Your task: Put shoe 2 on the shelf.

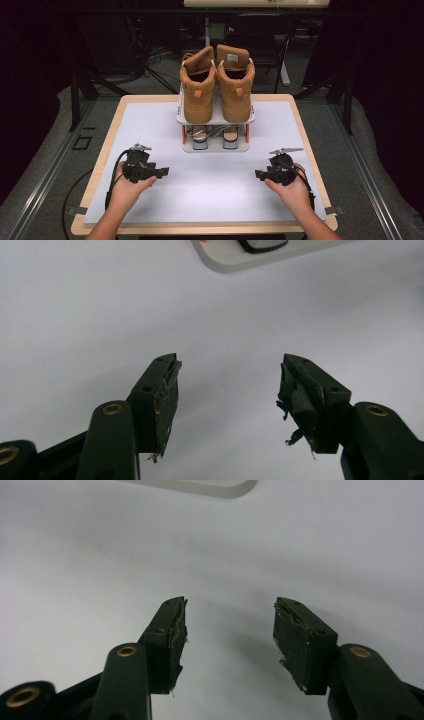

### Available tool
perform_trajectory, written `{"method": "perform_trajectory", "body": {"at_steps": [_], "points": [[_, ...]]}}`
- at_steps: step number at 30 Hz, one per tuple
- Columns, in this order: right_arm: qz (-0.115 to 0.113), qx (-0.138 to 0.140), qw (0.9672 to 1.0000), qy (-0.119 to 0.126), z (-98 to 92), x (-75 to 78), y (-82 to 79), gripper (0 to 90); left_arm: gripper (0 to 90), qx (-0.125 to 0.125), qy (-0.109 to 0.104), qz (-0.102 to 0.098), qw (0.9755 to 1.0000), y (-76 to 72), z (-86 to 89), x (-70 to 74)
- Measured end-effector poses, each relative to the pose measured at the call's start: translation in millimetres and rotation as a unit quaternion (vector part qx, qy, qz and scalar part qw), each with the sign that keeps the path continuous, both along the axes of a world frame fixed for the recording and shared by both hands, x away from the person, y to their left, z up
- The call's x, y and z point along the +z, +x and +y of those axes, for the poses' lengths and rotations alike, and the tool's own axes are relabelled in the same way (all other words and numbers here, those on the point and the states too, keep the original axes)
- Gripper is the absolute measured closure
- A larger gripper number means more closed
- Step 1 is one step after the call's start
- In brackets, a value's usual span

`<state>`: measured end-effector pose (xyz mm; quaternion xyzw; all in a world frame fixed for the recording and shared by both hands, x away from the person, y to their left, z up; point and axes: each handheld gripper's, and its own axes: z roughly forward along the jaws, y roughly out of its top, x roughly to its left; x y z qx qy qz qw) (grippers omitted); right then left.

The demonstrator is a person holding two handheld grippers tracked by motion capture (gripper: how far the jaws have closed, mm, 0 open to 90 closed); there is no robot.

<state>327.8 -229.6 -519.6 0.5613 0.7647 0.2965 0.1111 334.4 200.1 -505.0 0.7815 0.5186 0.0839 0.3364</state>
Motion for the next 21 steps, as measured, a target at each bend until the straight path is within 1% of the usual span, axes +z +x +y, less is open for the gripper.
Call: {"method": "perform_trajectory", "body": {"at_steps": [1,2,3,4,6,7,8,9,10,13,14,15,17,18,19,20,21], "points": [[-0.007,-0.003,0.9999,0.01,-0.1,-4.3,-2.9,46.6,40.8,-0.002,-0.002,-0.002,1.0,-1.8,1.5,-2.5],[-0.012,-0.004,0.9998,0.014,-0.6,-6.7,-5.1,46.6,40.8,-0.003,-0.003,-0.004,1.0,-3.2,2.6,-4.6],[-0.008,0.0,1.0,0.002,-2.5,-6.0,-7.0,46.6,40.8,-0.002,-0.005,-0.007,1.0,-5.3,3.9,-7.4],[-0.017,-0.005,0.9996,0.022,-1.5,-12.0,-10.8,46.5,40.8,-0.002,-0.007,-0.009,0.9999,-7.4,5.0,-10.3],[-0.018,-0.007,0.9996,0.02,-1.1,-13.5,-12.7,46.5,40.8,-0.001,-0.013,-0.013,0.9998,-11.6,7.8,-16.7],[-0.024,-0.006,0.9995,0.021,-0.8,-16.1,-14.4,46.5,40.8,0.001,-0.015,-0.018,0.9997,-13.5,8.7,-19.3],[-0.025,-0.006,0.9993,0.026,-0.3,-18.7,-17.0,46.5,40.8,0.001,-0.014,-0.026,0.9996,-16.8,10.2,-22.7],[-0.025,-0.006,0.9993,0.026,-0.3,-18.7,-17.0,46.5,40.8,0.001,-0.014,-0.026,0.9996,-16.8,10.2,-22.7],[-0.03,-0.008,0.9992,0.027,0.1,-21.0,-19.3,46.3,40.8,0.002,-0.008,-0.03,0.9995,-19.1,11.9,-25.5],[-0.041,-0.007,0.9989,0.023,0.1,-22.7,-21.3,46.1,40.8,0.008,-0.011,-0.033,0.9993,-21.6,13.7,-29.2],[-0.048,-0.003,0.9988,0.004,-2.2,-21.7,-23.2,45.9,40.7,0.009,-0.011,-0.035,0.9993,-22.2,14.2,-30.4],[-0.063,-0.007,0.9978,0.02,-1.2,-24.6,-23.7,45.9,40.8,0.012,-0.013,-0.038,0.9991,-23.3,14.5,-32.0],[-0.065,-0.013,0.9975,0.023,-2.1,-26.0,-26.5,45.8,40.7,0.013,-0.009,-0.043,0.999,-25.7,14.9,-34.6],[-0.068,-0.014,0.9974,0.019,-1.8,-27.5,-28.1,45.8,40.7,0.014,-0.008,-0.046,0.9988,-26.3,15.1,-35.3],[-0.066,-0.01,0.9977,0.008,-2.4,-27.4,-29.1,45.8,40.7,0.016,-0.008,-0.047,0.9987,-27.2,15.6,-36.1],[-0.07,-0.013,0.9973,0.016,-0.3,-29.8,-30.2,45.8,40.8,0.018,-0.008,-0.05,0.9985,-28.1,16.3,-36.9],[-0.072,-0.011,0.9973,0.014,0.2,-31.2,-31.2,45.8,40.6,0.019,-0.007,-0.051,0.9985,-29.1,17.3,-37.8]]}}
